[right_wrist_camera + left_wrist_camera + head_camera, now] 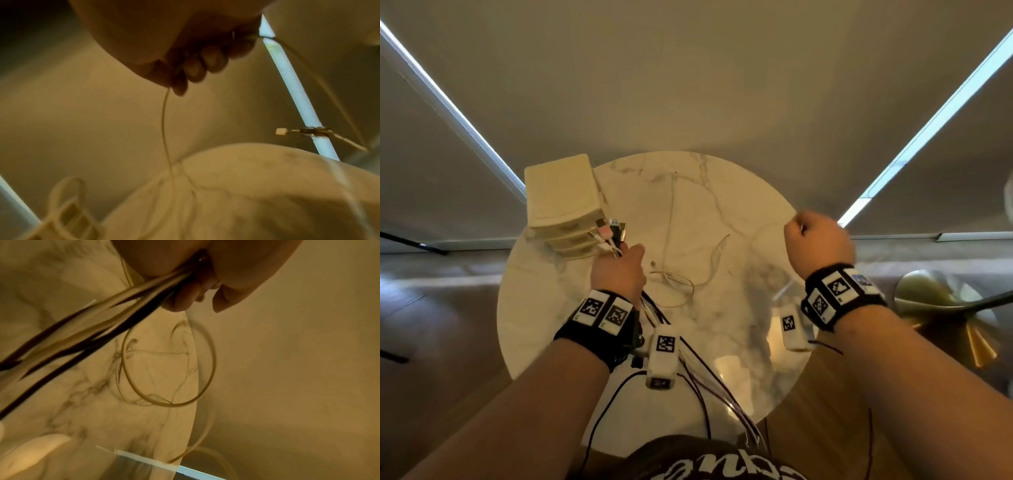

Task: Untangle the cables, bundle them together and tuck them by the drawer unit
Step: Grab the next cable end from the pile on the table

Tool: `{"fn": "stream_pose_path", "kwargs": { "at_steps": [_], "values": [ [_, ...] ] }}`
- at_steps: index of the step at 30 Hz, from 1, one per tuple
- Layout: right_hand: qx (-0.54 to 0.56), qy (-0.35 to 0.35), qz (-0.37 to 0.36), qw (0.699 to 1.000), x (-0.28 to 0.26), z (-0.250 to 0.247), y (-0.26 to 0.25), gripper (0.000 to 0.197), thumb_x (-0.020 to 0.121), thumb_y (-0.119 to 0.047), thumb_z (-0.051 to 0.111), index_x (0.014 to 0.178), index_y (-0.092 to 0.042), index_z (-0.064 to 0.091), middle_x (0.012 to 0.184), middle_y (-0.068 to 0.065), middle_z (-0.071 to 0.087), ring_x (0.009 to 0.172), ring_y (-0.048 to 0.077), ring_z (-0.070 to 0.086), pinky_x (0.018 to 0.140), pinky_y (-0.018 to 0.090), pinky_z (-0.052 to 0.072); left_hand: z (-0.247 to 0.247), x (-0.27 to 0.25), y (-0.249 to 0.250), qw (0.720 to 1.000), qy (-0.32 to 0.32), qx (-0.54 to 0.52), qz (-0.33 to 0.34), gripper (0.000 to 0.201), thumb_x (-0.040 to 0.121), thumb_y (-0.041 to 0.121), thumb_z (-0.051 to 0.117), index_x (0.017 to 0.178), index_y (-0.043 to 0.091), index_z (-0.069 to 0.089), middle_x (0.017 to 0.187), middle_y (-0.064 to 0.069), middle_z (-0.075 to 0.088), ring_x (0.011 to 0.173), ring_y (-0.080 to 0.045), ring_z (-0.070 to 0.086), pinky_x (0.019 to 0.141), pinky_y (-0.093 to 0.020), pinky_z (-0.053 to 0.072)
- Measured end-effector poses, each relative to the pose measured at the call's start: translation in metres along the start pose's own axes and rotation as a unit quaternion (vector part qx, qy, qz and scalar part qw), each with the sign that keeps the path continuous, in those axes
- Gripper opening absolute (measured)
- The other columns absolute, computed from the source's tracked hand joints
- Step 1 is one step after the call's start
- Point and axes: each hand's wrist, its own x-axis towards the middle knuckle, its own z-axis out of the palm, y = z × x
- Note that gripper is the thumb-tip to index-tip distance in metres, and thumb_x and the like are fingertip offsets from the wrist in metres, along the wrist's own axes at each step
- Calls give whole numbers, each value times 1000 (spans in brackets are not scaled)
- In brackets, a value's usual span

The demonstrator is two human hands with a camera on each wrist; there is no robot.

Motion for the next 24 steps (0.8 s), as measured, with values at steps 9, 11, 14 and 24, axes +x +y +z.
{"fn": "stream_pose_path", "kwargs": {
  "at_steps": [9, 11, 14, 24],
  "values": [
    [45, -252, -79, 964, -36, 60, -1, 50, 98, -27, 55, 147, -25, 52, 154, 1, 50, 135, 22, 52, 113, 39, 42, 10, -23, 0, 977, -158, -143, 3, 26, 101, 15, 62, 76, 17, 52, 54, 4, 37, 38, -7, 24, 37, -20, 16],
    [190, -183, -192, 945, -45, 46, -34, 40, 98, -23, 58, 138, -30, 61, 140, -6, 59, 121, 13, 59, 105, 38, 49, 14, -31, -2, 979, -173, -105, 31, 25, 100, 15, 62, 77, 16, 53, 54, 4, 38, 39, -9, 26, 39, -21, 20],
    [310, -89, -341, 883, -59, 14, -82, 28, 96, -27, 66, 124, -30, 69, 105, -12, 64, 93, 6, 60, 83, 27, 53, 17, -42, -5, 978, -162, 41, 127, 21, 95, 25, 62, 79, 14, 56, 57, -1, 47, 45, -18, 38, 50, -31, 32],
    [335, -104, -288, 891, -56, 8, -112, 12, 95, -29, 69, 106, -31, 74, 97, -15, 70, 93, 4, 64, 87, 30, 55, 21, -53, 1, 964, -254, -63, 53, 21, 81, 15, 54, 101, 7, 53, 67, -2, 46, 50, -15, 37, 49, -29, 30]
  ]
}}
